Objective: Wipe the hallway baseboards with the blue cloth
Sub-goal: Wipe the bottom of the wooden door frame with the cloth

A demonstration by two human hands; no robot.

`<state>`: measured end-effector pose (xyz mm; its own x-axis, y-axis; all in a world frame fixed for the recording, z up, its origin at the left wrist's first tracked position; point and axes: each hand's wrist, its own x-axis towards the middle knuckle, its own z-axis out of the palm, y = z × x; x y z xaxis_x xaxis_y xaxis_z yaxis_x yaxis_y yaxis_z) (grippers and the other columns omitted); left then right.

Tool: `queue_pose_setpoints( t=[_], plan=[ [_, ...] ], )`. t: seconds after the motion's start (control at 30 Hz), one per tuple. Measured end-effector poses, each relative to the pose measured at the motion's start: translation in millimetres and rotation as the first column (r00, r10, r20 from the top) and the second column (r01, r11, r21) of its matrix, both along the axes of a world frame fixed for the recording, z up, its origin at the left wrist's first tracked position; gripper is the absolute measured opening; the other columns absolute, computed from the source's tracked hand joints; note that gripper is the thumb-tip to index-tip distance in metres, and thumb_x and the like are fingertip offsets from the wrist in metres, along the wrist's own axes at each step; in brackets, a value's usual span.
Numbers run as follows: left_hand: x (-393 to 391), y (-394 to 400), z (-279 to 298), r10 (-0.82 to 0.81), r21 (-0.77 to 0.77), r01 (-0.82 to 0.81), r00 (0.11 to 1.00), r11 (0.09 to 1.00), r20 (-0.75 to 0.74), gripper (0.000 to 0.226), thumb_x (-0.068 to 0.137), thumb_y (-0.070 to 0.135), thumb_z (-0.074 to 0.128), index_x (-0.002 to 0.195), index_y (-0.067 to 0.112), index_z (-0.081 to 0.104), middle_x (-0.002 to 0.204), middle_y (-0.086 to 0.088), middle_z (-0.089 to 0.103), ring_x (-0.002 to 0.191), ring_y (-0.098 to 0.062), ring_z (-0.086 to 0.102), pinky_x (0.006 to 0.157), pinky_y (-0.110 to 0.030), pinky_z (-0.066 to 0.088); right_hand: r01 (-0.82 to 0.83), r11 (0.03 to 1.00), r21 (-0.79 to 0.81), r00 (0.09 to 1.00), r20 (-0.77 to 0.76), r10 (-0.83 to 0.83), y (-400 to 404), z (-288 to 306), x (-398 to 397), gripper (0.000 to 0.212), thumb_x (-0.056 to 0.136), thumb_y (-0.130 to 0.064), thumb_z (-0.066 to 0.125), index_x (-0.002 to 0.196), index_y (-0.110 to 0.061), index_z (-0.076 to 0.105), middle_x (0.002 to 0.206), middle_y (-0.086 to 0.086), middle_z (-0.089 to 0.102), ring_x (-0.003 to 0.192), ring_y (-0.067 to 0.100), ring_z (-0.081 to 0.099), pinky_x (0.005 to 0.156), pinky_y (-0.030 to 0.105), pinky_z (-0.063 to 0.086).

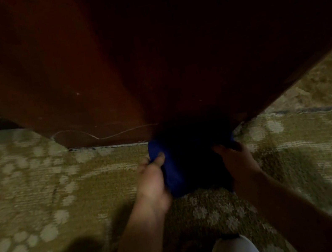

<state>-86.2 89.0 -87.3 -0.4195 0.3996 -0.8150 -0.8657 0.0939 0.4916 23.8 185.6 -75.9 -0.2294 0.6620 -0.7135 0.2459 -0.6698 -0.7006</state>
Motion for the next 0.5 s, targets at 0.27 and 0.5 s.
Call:
queue_pose_setpoints(
  t=[0.27,0.5],
  plan=[
    [-58,-24,17,0.283,0.159,-0.264,0.953,0.951,-0.109,0.034,0.1,0.024,0.05,0.133,0.017,0.054,0.122,-0.007,0.07,0.103,-0.023,0.071,0.068,-0.036,0.063,-0.079,0.996,-0.031,0.977,-0.202,0.071,-21,23,-71,0.011,0.094,-0.015,0.059,0.09,-0.024,0.055,0.096,0.0,0.062,0.095,0.023,0.063,0.093,0.045,0.052],
    [-48,-12,9,0.249,0.069,-0.244,0.966,0.967,-0.076,0.036,0.098,0.018,0.051,0.133,0.011,0.05,0.124,-0.014,0.068,0.109,-0.034,0.067,0.076,-0.045,0.061,0.039,0.999,-0.027,0.994,-0.098,-0.042,-21,18,-64,0.033,0.094,-0.011,0.054,0.127,-0.012,0.053,0.116,0.013,0.063,0.105,0.032,0.062,0.096,0.052,0.05]
  ],
)
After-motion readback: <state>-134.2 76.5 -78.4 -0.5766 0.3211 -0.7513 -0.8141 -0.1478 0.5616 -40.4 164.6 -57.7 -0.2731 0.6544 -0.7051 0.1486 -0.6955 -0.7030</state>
